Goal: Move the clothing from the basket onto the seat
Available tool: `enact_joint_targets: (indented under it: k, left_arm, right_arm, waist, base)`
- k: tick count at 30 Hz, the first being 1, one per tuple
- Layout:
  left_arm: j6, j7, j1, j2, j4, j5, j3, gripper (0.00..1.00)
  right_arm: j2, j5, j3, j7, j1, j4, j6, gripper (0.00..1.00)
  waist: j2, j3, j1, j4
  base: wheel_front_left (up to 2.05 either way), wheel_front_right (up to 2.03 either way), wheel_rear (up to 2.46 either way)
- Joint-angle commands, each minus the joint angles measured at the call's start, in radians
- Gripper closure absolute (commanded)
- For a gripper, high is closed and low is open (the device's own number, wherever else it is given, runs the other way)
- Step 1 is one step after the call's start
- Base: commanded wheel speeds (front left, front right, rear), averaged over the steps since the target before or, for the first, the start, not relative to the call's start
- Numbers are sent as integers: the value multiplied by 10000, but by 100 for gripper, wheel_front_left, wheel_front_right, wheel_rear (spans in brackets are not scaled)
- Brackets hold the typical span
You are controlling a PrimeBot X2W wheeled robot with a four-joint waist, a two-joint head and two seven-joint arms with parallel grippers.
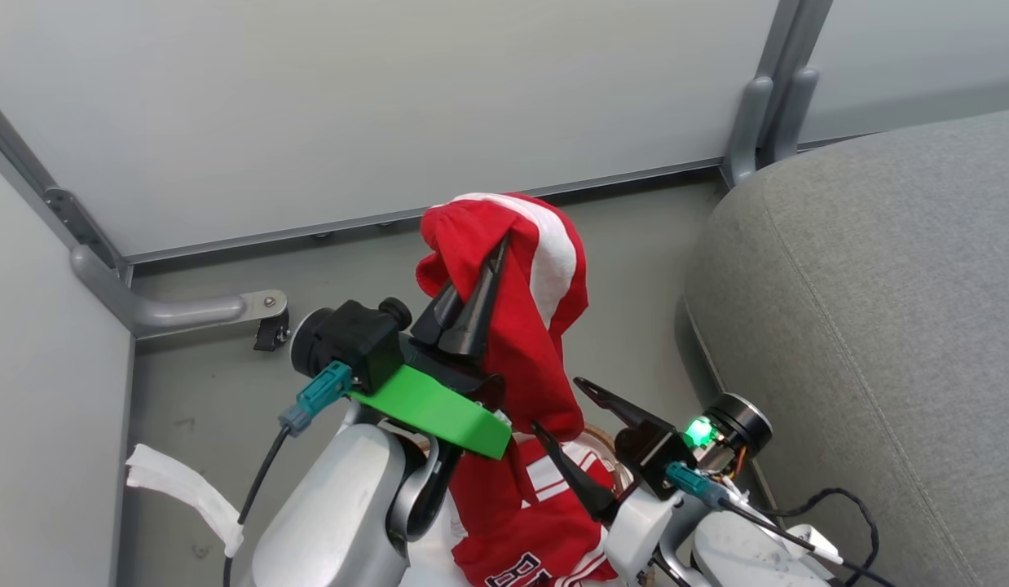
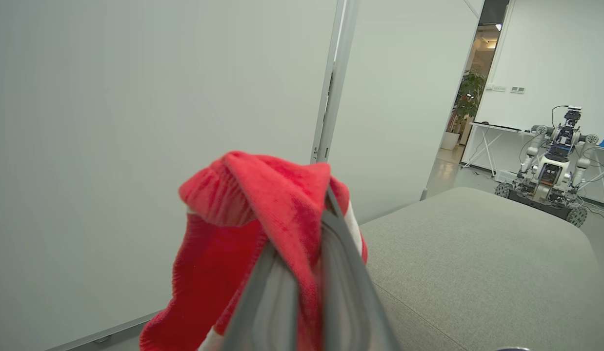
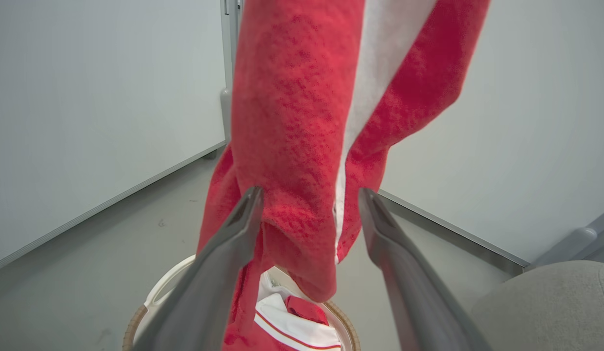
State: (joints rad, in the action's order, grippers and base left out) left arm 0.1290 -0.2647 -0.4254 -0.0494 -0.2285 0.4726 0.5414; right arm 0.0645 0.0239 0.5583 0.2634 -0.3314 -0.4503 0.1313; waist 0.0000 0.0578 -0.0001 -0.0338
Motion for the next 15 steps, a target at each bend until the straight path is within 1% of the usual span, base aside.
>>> enact_joint_targets:
  k: [1, 4, 6, 7, 11, 15]
  left_arm:
    - [29, 5, -201, -25, 32, 51, 73, 100]
    - [29, 5, -223, -23, 84, 150, 303, 100]
    - [29, 5, -244, -25, 109, 237, 449, 100]
    - [29, 5, -253, -27, 123, 278, 528, 100]
    - [29, 5, -174, -25, 97, 443, 646, 100]
    - [29, 5, -128, -23, 96, 454, 658, 100]
  right_arm:
    - [-43, -62, 85, 21, -207, -145, -10, 0]
    - [-76, -26, 165, 19, -399, -447, -10, 0]
    - [-109, 163, 276, 19, -486, -675, -10, 55]
    - [-124, 261, 311, 19, -562, -761, -10, 100]
    - [-119, 718, 386, 19, -641, -736, -10, 100]
    - [-116, 907, 393, 19, -591, -661, -10, 100]
  waist:
    - [0, 32, 1, 126]
    - [0, 40, 1, 277]
    - [0, 46, 1, 392]
    - [0, 44, 1, 451]
    - [0, 51, 1, 597]
    - [0, 89, 1, 615]
  base:
    - [0, 0, 0]
    - [0, 0, 0]
    - [0, 0, 0]
    - [0, 0, 0]
    - [0, 0, 0]
    - [0, 0, 0]
